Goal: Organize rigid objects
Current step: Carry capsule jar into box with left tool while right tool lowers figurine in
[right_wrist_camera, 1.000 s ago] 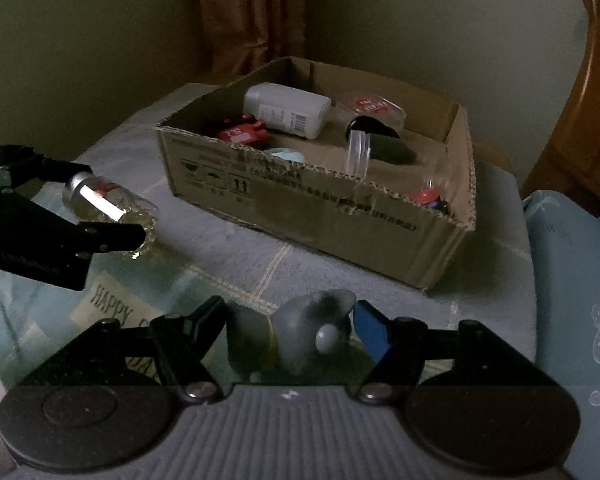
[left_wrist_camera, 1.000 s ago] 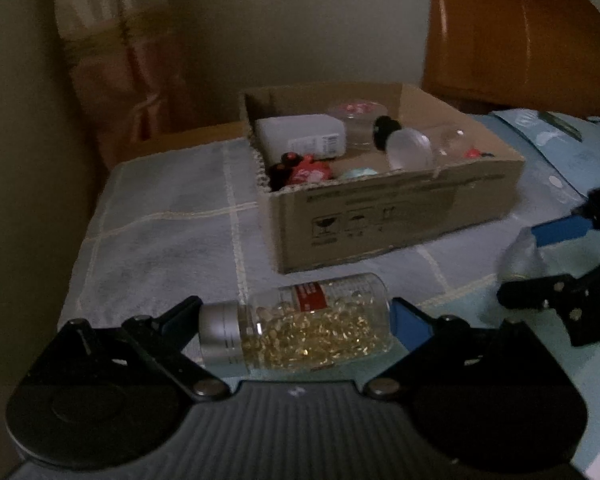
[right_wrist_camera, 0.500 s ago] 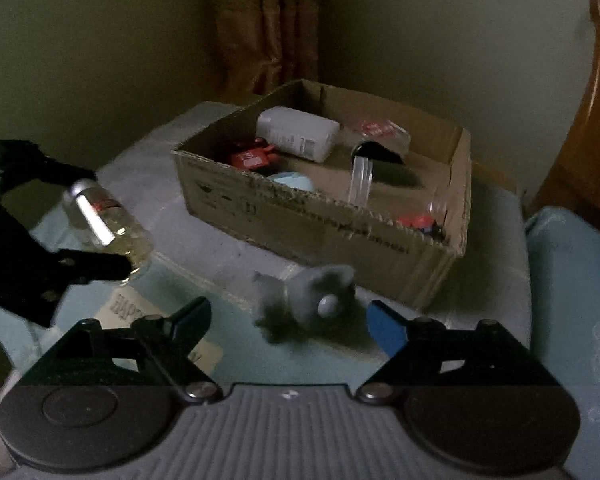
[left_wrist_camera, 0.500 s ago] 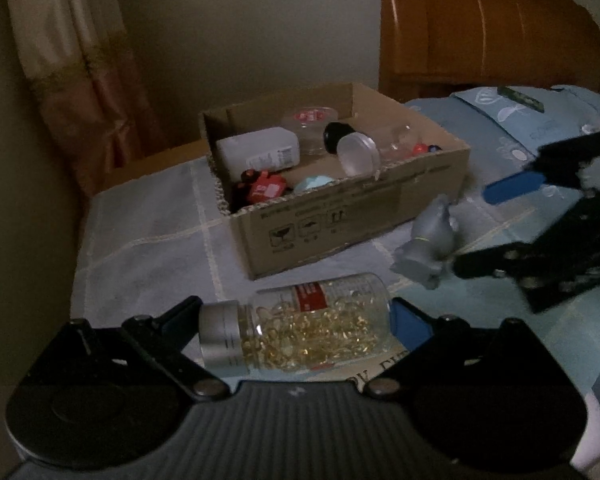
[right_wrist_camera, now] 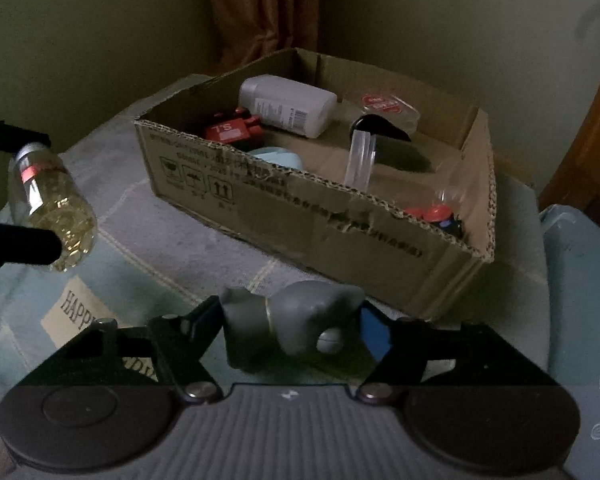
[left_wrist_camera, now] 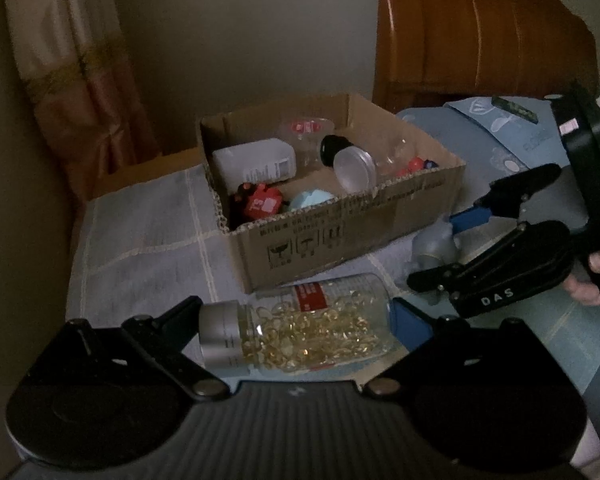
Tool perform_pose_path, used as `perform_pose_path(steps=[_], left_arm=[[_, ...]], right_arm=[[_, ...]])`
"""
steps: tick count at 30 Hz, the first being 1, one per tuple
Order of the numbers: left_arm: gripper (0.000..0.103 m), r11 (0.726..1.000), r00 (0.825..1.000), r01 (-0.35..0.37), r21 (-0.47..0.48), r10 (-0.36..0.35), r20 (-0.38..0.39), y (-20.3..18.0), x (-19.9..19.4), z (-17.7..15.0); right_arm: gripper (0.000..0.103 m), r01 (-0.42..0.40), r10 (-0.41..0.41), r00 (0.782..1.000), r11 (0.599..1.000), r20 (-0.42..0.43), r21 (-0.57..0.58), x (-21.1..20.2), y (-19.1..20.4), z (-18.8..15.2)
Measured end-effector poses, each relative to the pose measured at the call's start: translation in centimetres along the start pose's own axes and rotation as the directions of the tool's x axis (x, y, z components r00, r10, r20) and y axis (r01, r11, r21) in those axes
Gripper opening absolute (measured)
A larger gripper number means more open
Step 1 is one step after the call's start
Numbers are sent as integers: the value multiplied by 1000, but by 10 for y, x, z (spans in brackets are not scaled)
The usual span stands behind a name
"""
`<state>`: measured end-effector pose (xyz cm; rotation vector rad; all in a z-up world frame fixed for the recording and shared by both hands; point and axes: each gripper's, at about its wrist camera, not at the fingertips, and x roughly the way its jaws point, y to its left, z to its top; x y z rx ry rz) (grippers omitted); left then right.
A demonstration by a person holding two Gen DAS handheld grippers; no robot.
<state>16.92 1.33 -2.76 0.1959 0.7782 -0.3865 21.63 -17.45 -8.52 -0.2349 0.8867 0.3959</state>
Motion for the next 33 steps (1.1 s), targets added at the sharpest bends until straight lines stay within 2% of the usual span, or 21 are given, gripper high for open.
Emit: perform_pose_path(steps=[9,14,19,25,29,33], left_arm=[[97,999,1000,22,35,-22,19,-3,-2,24],[97,998,998,0,68,-4,69,-5,3,59],[97,999,997,19,40,-21,72,-5,26,94],[98,999,997,12,33,-15,82,-11,50,119],[99,1000,998,7,-4,-7,70,-10,63,126],[100,1000,995,-11,-3,11,100,-13,64,122]], right_arm=[[74,-40,41,999,999,15,-27,-24,2,8],[74,-67,70,997,994,34,-87,-54,1,21],[74,-32,41,997,993,69,-117,-79,-11,41],[74,21,-10,995,994,99,-104,-86,-31,63],[75,20,-13,995,997,103,-69,-82,-41,69],[74,16,-11,995,998,97,-52,-76,-45,71]])
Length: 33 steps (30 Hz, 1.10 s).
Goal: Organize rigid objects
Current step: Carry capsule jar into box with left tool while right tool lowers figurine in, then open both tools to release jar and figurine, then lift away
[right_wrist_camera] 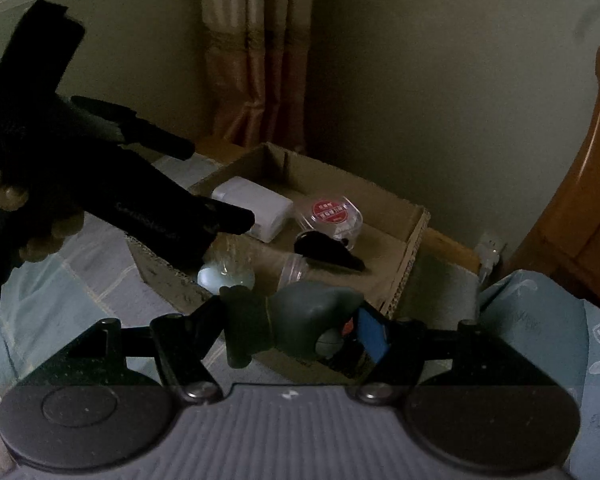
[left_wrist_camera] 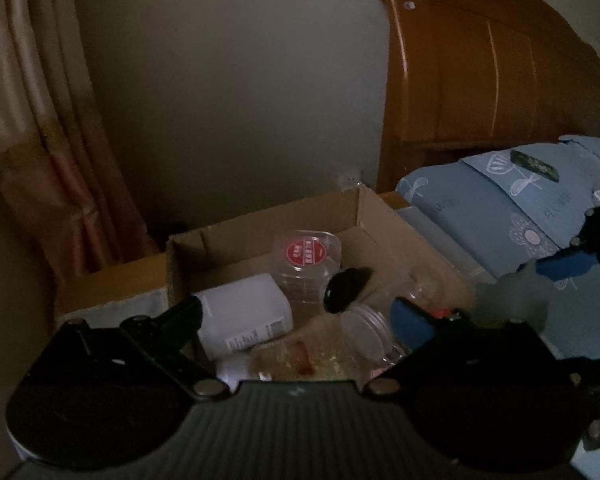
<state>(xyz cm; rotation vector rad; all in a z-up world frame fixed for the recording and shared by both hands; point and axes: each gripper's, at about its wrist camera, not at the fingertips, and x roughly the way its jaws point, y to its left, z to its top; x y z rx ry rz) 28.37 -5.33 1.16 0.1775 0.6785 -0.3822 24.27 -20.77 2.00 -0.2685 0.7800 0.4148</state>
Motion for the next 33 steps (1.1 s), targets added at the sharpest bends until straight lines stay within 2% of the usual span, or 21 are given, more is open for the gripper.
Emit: perform_pose_path(steps=[9,19,22,23,24,28,33], left_arm=[[102,998,999,-20,-64,23,40,11,-16,-21],[102,979,991,-76,-188,95,90,31,-40,-64],[102,974,987,-111,-196,132,95,32,-44,-70],[102,973,985,-124,-192,145,94,32,-45,-71],[102,973,983,-138,-185,157,94,31,-45,-72],[102,972,977,-171,-159,188,97,25,-49,-75],[102,966,973,-192,-172,210,95,15,-58,-79]], right_arm=[[75,14,-14,1000,999,9,45,15,-13,16],[75,57,-58,998,981,-3,185,72,-56,66],[83,62,-57,998,965,-24,254,92,-68,75],[93,65,-60,998,958,-27,279,95,-72,76],[96,69,-65,998,952,-26,299,97,-74,76],[96,89,-89,996,943,-14,321,86,-73,70],[103,203,-191,979,921,-68,332,58,-61,60]])
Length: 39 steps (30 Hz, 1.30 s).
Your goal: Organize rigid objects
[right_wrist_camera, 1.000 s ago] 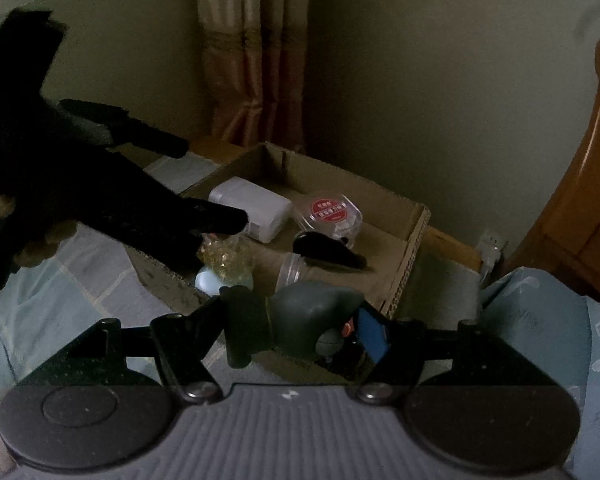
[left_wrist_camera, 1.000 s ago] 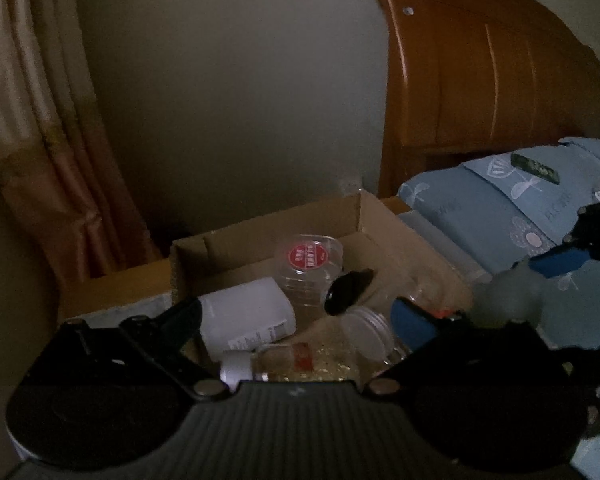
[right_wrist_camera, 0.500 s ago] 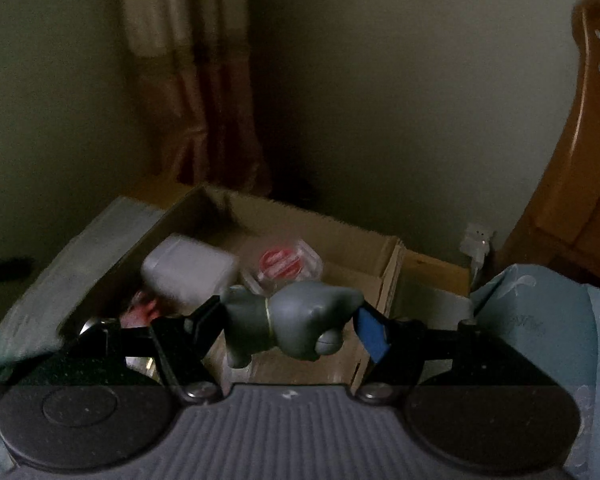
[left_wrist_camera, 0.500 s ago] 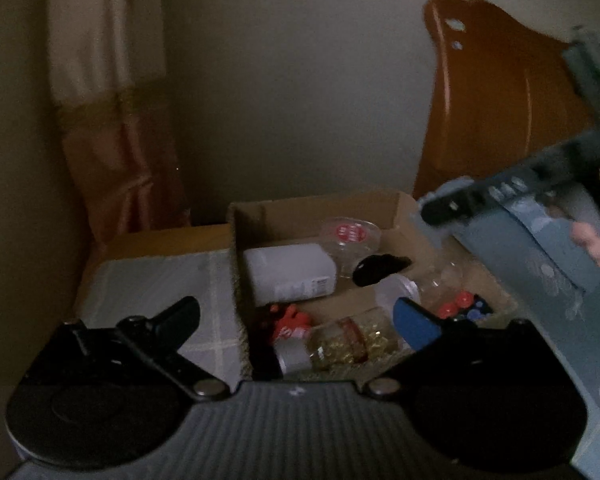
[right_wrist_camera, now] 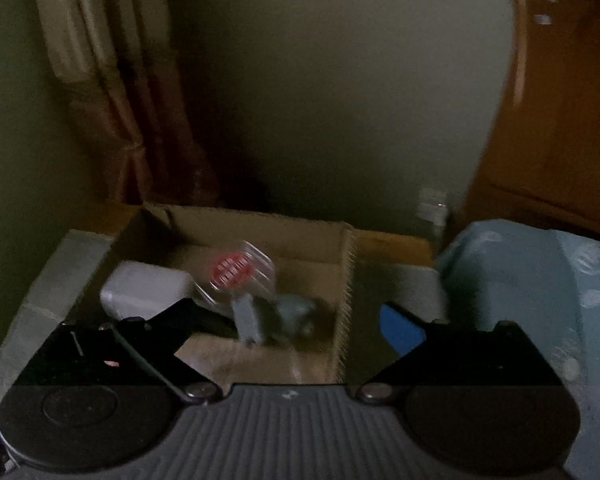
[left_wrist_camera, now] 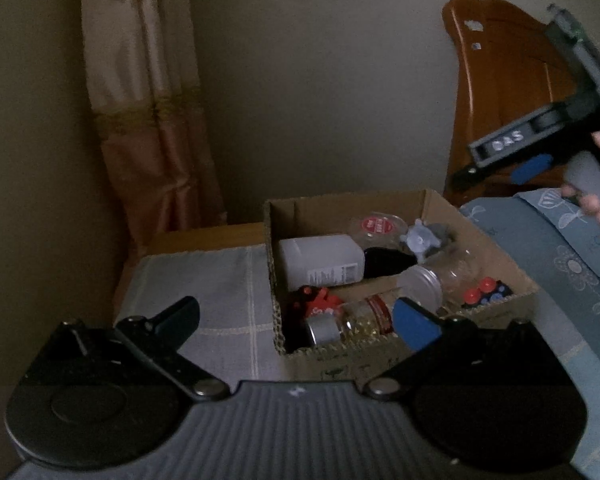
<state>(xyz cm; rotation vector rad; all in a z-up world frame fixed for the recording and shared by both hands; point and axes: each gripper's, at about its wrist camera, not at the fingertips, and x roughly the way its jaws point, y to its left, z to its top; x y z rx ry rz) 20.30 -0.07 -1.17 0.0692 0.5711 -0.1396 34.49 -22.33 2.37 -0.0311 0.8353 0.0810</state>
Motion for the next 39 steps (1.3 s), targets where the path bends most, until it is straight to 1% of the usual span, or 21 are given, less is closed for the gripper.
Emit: perform_pose_path(steps=[2,4,7,9,13,15,17,20,22,24,27,32,39], left_arm=[[102,1000,1000,-7,-16,7,3,-2,-10,-3],[102,1000,1000,-5,-28,5,5,-4,-17,-6],[102,999,1000,-25,-48,25,15,-9,-34,-12],[102,996,998,-56,-63,56,8,-12,-43,-17],[102,994,996,-90,-61,89,-23,-19,-57,-31],[102,996,995,-82,-29,80,-56,-24,-64,-37],[102,995,993,-96,-6,95,-73,-29,-73,-42],[102,992,988,-124,23,126,-90,-36,-84,-47],[102,992,987,-125,28,127,-97,-38,-90,-47],[102,994,987,-112,10,112,-114,-37,-94,-46],[102,994,986,-104,-18,101,-129,-35,-98,-44],[102,993,989,-113,-37,109,-105,-35,-109,-38],[102,990,986,-141,-28,138,-96,-36,-114,-32]], right_arm=[[103,55,-55,998,998,-14,5,-16,2,-8],[103,77,-77,997,997,-18,-2,-34,5,-20],[103,119,-119,993,993,-8,11,-59,10,-45],[103,120,-120,993,992,11,26,-73,14,-65],[103,99,-100,995,990,9,101,-85,24,-114],[103,120,-123,992,983,11,142,-88,29,-139],[103,134,-136,991,975,-2,176,-92,36,-161],[103,103,-99,995,974,-28,200,-99,46,-182],[103,107,-104,994,975,-26,196,-106,53,-190],[103,108,-106,994,976,-19,187,-114,58,-194],[103,105,-110,994,976,15,192,-130,60,-196],[103,100,-109,993,979,42,180,-145,65,-194],[103,94,-106,992,979,61,179,-154,66,-193]])
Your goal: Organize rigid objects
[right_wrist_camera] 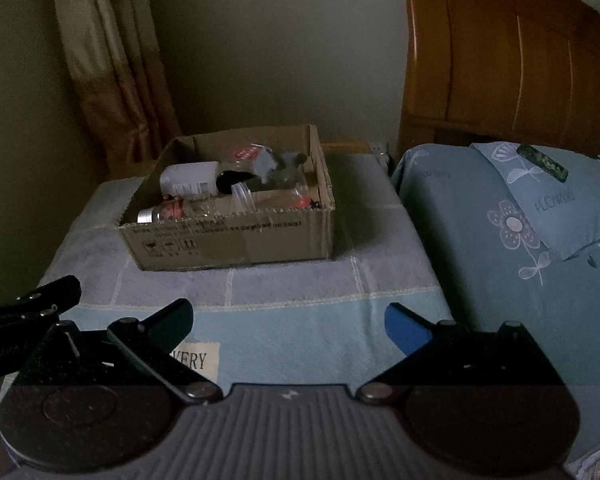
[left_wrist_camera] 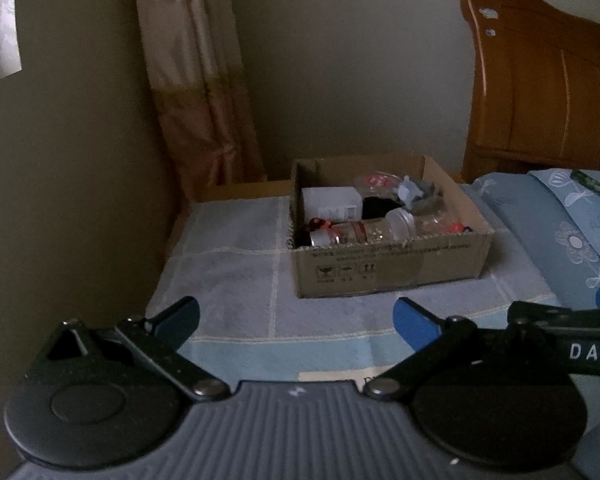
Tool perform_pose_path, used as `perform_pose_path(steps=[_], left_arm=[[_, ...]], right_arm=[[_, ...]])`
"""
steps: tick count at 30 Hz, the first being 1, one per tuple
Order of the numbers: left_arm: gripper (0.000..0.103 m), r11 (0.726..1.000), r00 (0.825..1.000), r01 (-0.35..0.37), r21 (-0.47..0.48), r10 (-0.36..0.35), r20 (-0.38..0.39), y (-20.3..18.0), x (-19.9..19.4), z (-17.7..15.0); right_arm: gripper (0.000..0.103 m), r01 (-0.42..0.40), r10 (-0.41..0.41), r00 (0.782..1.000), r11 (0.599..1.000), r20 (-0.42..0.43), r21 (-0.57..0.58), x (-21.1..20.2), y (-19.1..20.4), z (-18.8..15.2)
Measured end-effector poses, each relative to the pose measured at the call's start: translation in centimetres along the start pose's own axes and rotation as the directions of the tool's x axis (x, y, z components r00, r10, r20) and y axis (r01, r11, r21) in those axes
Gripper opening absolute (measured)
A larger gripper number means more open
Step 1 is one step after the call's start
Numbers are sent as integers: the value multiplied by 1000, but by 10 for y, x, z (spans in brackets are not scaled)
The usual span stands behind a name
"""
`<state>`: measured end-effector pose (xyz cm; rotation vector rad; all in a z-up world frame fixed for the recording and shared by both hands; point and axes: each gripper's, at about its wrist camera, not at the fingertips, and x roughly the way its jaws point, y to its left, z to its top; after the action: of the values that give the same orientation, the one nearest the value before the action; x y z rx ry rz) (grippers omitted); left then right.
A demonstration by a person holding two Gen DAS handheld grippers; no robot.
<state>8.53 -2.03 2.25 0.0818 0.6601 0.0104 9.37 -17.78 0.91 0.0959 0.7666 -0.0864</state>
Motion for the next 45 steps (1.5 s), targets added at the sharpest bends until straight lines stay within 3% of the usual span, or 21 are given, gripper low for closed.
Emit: perform_pose_path(steps=[45], left_arm=[[102,1000,1000,-19,8,19,4,3,-7,3]], right_arm=[[103,10,-10,1000,1000,17,-15,-4,8,2]])
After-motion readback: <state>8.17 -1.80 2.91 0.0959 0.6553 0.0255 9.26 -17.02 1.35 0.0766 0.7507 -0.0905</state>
